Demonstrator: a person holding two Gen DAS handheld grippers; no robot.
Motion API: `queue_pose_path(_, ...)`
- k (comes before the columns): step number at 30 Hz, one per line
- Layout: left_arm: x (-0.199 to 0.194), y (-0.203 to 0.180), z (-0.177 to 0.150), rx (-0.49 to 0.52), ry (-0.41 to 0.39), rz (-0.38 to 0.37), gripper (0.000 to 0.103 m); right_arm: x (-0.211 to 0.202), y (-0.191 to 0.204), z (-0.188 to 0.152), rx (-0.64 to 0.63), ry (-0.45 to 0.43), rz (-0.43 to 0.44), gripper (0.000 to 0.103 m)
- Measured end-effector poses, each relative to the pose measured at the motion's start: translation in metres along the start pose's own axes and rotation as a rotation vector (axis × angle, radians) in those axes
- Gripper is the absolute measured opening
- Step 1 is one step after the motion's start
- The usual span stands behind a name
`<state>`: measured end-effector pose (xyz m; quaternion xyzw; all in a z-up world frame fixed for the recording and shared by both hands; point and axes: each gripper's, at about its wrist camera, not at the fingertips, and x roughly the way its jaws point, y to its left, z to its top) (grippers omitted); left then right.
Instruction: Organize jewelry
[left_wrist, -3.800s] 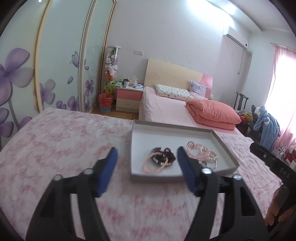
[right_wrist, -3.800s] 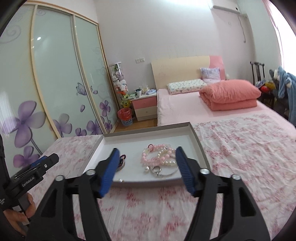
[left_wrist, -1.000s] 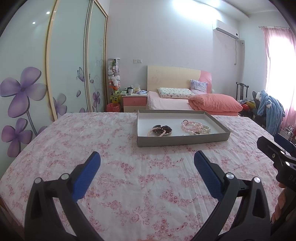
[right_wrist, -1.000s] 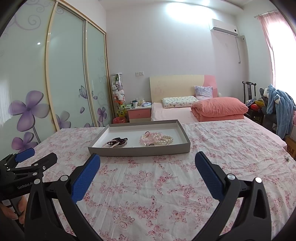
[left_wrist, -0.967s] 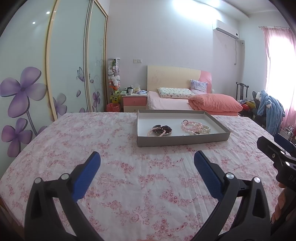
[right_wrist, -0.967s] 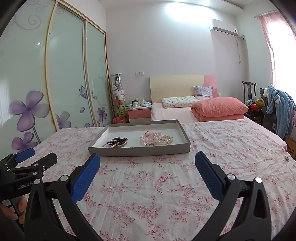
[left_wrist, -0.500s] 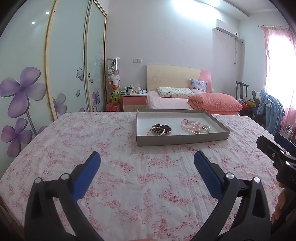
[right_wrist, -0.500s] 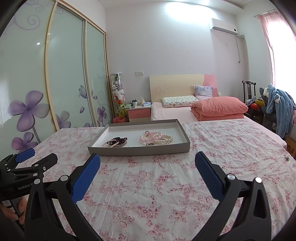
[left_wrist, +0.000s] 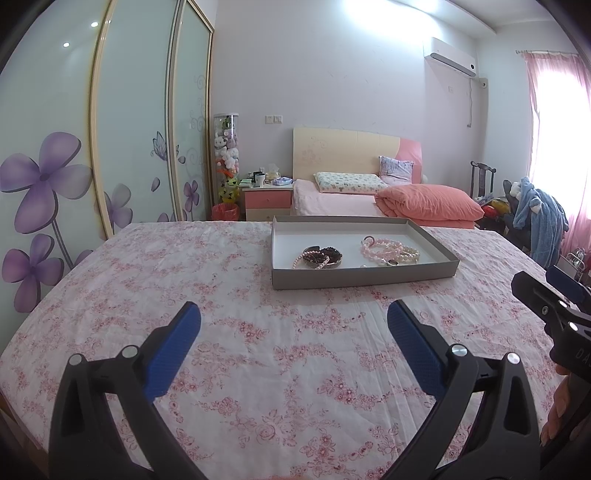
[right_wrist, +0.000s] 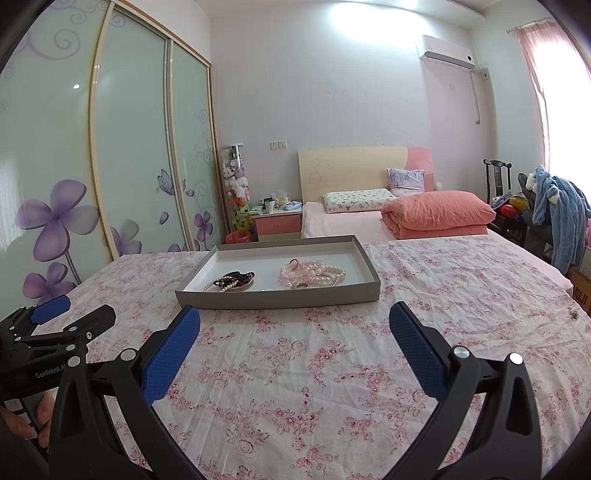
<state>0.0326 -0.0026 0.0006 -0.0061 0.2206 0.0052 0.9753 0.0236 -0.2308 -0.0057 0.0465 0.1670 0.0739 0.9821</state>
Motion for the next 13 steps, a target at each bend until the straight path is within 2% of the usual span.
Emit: queue_pose_path(13,0.0017,-0.0006,-0.0052,-0.001,0.002,0.000,0.099,-0.0002,-0.0001,0.0003,0.001,0.001,0.000,0.101)
